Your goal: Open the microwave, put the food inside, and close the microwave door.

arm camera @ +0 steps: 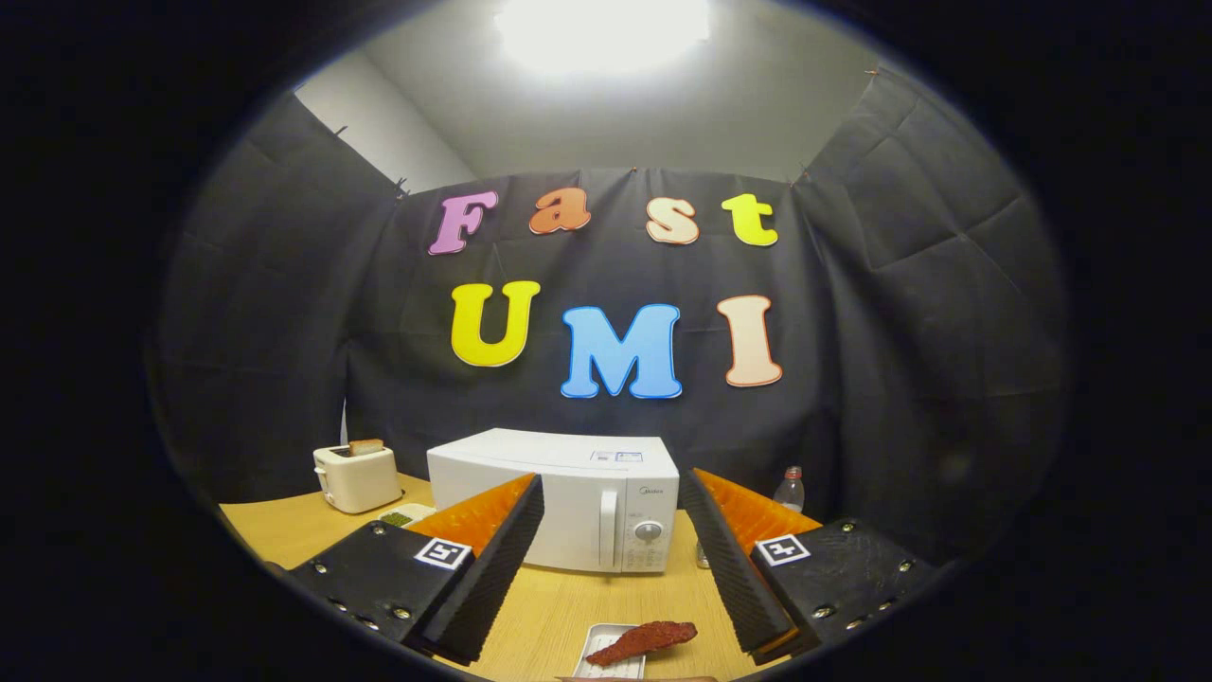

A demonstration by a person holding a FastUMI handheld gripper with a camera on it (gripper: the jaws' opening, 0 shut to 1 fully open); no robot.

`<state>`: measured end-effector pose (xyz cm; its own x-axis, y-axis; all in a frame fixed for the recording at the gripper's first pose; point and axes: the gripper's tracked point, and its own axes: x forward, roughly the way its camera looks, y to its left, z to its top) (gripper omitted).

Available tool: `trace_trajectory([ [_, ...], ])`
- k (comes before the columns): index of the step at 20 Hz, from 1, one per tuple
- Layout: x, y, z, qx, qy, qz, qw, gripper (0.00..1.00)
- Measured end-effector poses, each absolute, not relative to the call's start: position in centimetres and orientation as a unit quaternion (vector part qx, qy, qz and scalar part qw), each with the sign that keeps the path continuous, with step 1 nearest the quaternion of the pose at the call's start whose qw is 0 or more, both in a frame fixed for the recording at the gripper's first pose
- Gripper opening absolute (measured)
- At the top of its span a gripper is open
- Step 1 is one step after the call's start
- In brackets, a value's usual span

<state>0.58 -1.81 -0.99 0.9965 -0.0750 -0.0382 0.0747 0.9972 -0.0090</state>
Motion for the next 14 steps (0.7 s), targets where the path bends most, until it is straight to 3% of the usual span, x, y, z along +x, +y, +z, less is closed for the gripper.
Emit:
trace_trajectory([
  [8,1.9,-1.2,-2.7,0.056,0.043,-0.012,0.997,0.95],
  [14,5.4,-1.6,-5.4,0.008,0.054,-0.036,0.998,0.94],
])
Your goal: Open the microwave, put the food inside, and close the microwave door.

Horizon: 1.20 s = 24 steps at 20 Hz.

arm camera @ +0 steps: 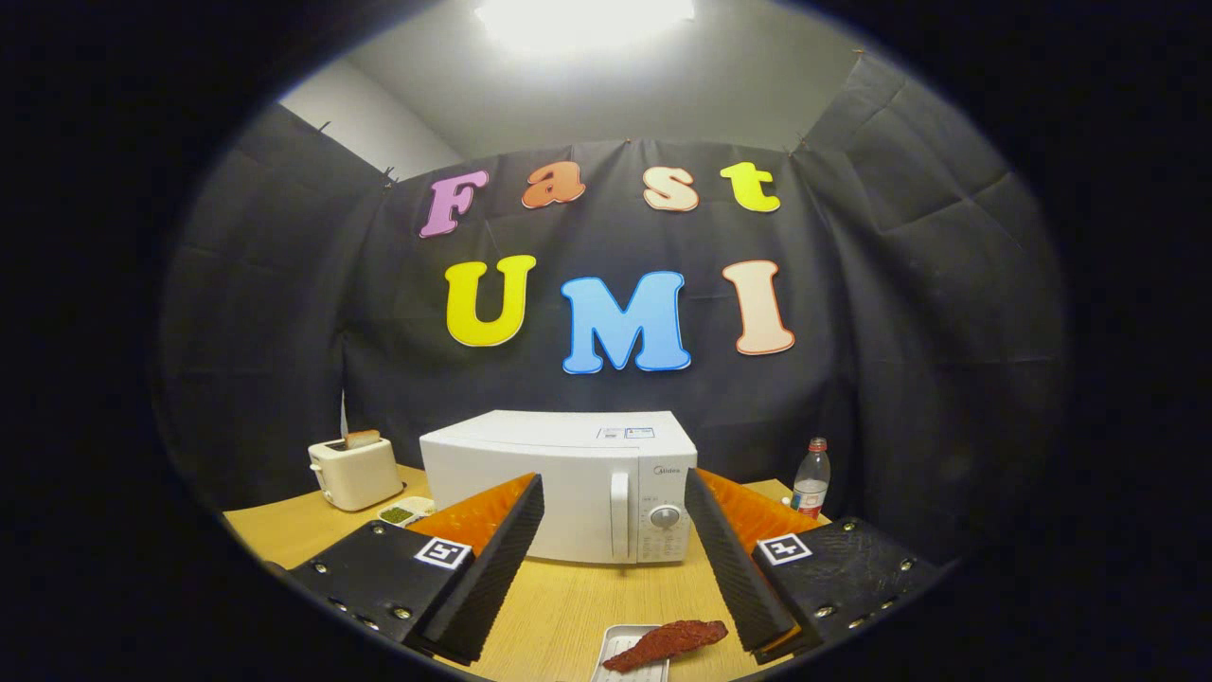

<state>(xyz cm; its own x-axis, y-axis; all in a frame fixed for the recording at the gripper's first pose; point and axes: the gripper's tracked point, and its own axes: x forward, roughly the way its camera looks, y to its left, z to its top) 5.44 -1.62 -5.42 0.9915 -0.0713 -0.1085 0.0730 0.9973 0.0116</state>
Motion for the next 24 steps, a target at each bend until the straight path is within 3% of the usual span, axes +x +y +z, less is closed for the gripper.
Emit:
trace_trajectory([
  [13,16.5,-3.5,-14.7,0.002,0.119,-0.048,0.992,0.93],
  [14,17.1,-3.6,-15.3,-0.004,0.119,-0.051,0.992,0.92],
  [16,18.3,-3.5,-16.4,-0.008,0.117,-0.05,0.992,0.78],
  [24,22.5,-4.2,-20.5,0.0,0.141,-0.067,0.988,0.78],
])
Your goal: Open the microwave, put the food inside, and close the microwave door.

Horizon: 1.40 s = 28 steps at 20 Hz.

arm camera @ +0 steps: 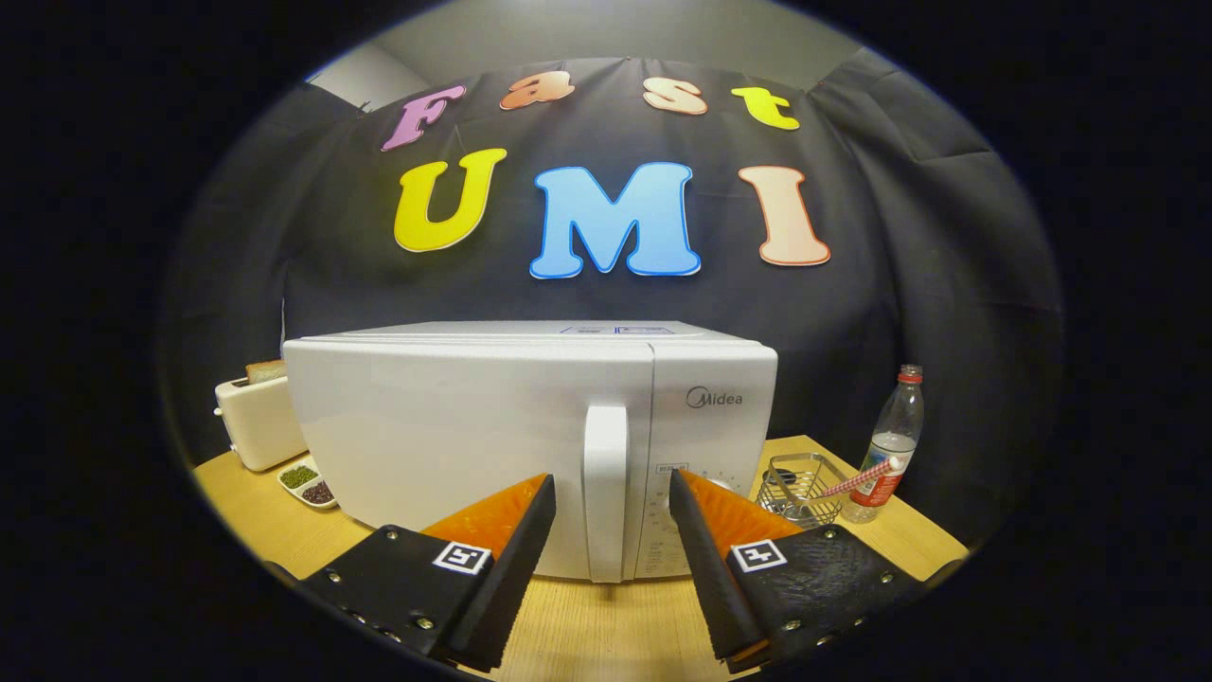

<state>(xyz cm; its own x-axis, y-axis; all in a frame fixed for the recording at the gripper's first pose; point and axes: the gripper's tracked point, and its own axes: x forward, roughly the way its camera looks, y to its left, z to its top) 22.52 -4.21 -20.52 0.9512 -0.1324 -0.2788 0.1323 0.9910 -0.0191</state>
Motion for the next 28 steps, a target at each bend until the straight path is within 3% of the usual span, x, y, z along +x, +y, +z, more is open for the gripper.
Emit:
trace_trajectory([
  [1,22.8,-4.8,-21.1,-0.003,0.147,-0.084,0.986,0.77],
  [2,23.6,-4.4,-21.4,0.006,0.15,-0.077,0.986,0.54],
  [5,22.7,-3.7,-20.9,0.013,0.154,-0.071,0.985,0.51],
  [6,24.0,-4.1,-22.2,0.011,0.158,-0.08,0.984,0.3],
  [9,23.7,-4.0,-22.1,0.008,0.158,-0.091,0.983,0.29],
  [10,23.8,-4.0,-22.2,0.015,0.16,-0.088,0.983,0.21],
  [16,22.6,-3.6,-21.9,0.063,0.155,-0.088,0.982,0.21],
  [17,22.8,-3.6,-21.9,0.062,0.154,-0.087,0.982,0.11],
  [22,21.5,-3.1,-21.7,0.05,0.154,-0.082,0.983,0.11],
  [28,14.4,0.7,-20.8,0.043,0.171,-0.057,0.983,0.11],
])
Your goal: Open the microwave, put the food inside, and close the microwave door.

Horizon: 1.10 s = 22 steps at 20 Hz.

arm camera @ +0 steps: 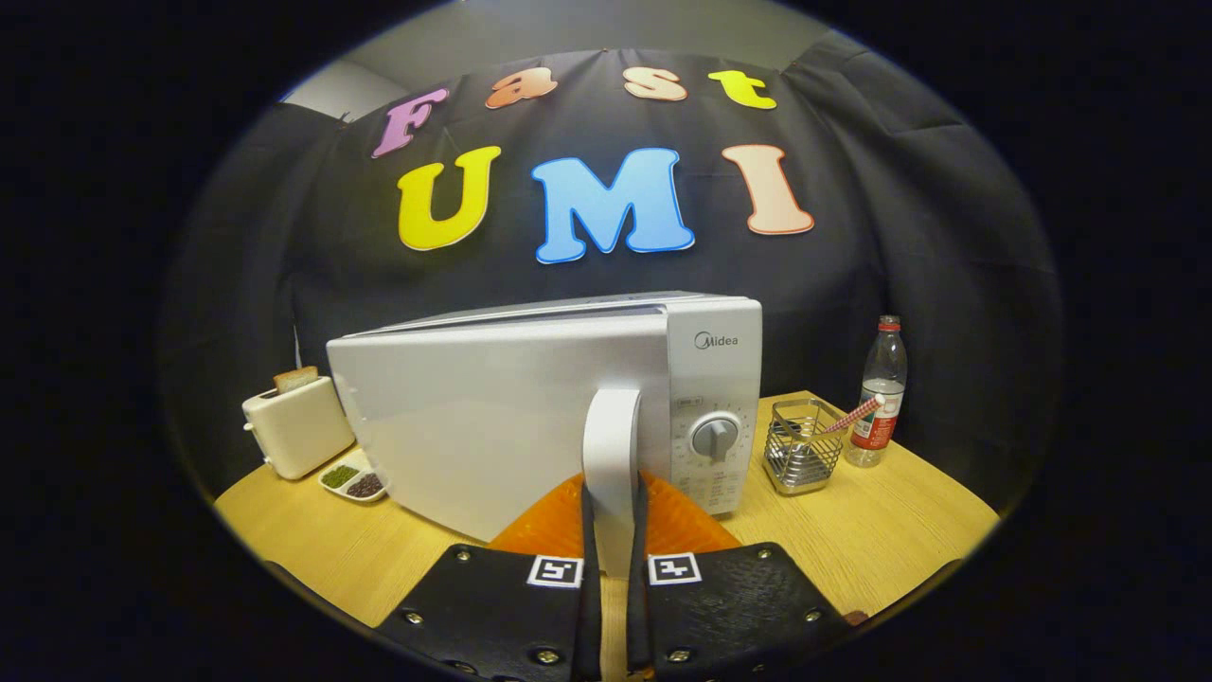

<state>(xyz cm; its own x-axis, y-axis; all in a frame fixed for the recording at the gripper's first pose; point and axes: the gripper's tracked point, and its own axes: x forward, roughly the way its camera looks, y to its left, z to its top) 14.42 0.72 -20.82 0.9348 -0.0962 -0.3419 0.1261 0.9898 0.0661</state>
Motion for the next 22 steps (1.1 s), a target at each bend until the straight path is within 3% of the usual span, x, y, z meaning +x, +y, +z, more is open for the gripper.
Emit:
trace_trajectory([
  [11,4.0,13.9,-19.2,0.041,0.139,0.106,0.984,0.1],
  [17,1.5,21.0,-18.9,-0.014,0.085,0.108,0.99,0.1],
  [22,0.9,24.0,-19.0,-0.014,0.067,0.055,0.996,0.1],
])
